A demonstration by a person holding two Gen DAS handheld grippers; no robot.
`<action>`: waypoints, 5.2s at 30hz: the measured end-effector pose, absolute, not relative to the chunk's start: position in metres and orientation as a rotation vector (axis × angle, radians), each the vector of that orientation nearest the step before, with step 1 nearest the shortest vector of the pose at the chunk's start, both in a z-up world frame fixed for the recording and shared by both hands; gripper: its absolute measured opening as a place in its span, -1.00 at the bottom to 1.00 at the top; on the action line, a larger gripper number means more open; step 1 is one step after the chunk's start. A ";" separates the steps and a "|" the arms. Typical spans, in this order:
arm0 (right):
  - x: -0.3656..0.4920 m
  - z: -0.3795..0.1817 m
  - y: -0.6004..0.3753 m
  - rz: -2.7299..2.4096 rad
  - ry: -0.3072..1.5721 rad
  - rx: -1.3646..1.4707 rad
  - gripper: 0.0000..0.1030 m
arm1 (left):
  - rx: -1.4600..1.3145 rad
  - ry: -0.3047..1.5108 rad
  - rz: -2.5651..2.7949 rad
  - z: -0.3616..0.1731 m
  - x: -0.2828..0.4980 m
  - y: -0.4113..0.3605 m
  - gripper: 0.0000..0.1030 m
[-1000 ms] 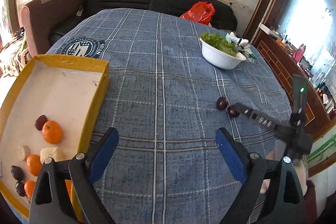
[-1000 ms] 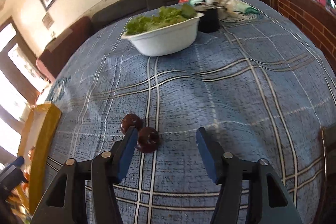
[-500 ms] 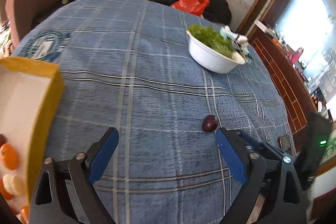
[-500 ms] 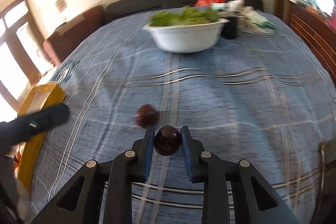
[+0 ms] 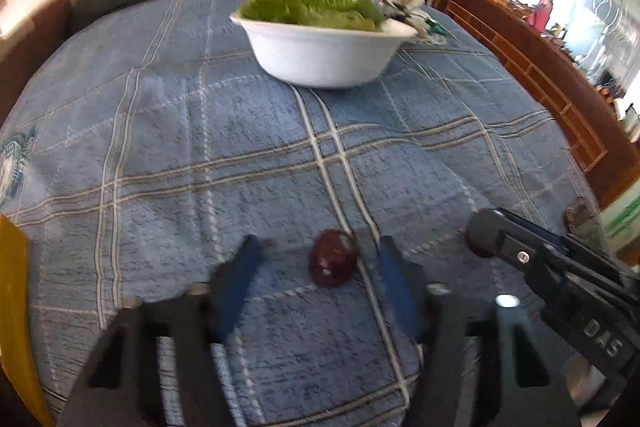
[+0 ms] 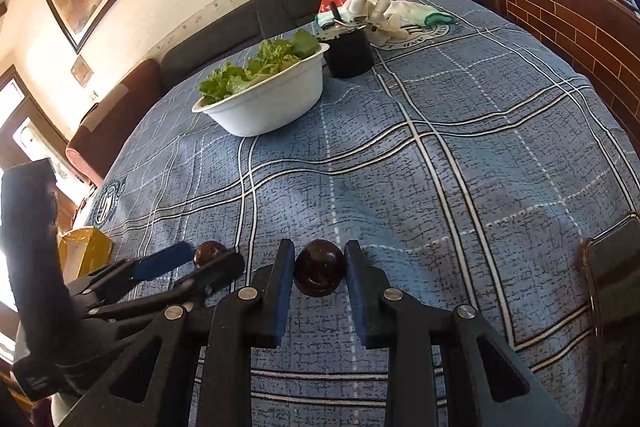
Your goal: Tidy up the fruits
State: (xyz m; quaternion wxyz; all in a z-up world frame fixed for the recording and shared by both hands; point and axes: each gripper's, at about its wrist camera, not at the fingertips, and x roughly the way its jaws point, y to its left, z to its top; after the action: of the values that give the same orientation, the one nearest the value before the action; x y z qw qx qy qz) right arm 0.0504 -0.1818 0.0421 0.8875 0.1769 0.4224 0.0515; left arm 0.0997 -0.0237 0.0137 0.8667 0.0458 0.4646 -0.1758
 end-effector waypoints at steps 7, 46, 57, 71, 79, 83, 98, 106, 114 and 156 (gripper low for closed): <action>0.050 0.041 -0.175 0.098 0.872 0.322 -0.46 | 0.067 0.933 -0.379 0.030 0.084 -0.013 -0.52; 0.026 0.046 -0.191 0.086 0.800 0.403 -0.45 | 0.011 0.909 -0.405 0.043 0.060 -0.007 0.34; 0.027 0.046 -0.192 0.092 0.808 0.419 -0.44 | 0.090 0.933 -0.378 0.015 0.087 -0.025 -0.56; 0.023 0.050 -0.187 0.075 0.775 0.374 -0.45 | -0.027 0.837 -0.306 0.065 0.026 0.040 -0.55; 0.019 0.048 -0.195 0.249 0.800 0.564 -0.46 | -0.143 0.771 -0.223 0.097 -0.032 0.113 -0.55; 0.006 0.048 -0.191 0.386 0.846 0.729 -0.45 | -0.192 0.735 -0.195 0.109 -0.053 0.146 -0.55; -0.022 0.122 -0.033 0.536 0.880 0.387 -0.44 | -0.385 0.696 -0.002 0.094 -0.097 0.271 -0.54; -0.013 0.120 0.082 0.635 0.921 0.193 -0.43 | -0.456 0.689 0.144 0.078 -0.104 0.338 -0.54; 0.000 0.098 0.167 0.636 0.913 -0.051 -0.43 | -0.424 0.706 0.232 0.064 -0.094 0.371 -0.54; -0.046 0.113 0.128 0.565 0.838 -0.050 0.21 | -0.210 0.496 0.363 0.150 -0.159 0.307 0.79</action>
State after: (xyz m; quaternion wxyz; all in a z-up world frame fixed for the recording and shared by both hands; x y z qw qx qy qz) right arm -0.0459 0.1280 0.1129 0.8748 -0.0242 0.4013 0.2704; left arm -0.1590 0.3075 0.1502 0.9477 -0.1033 0.2438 0.1784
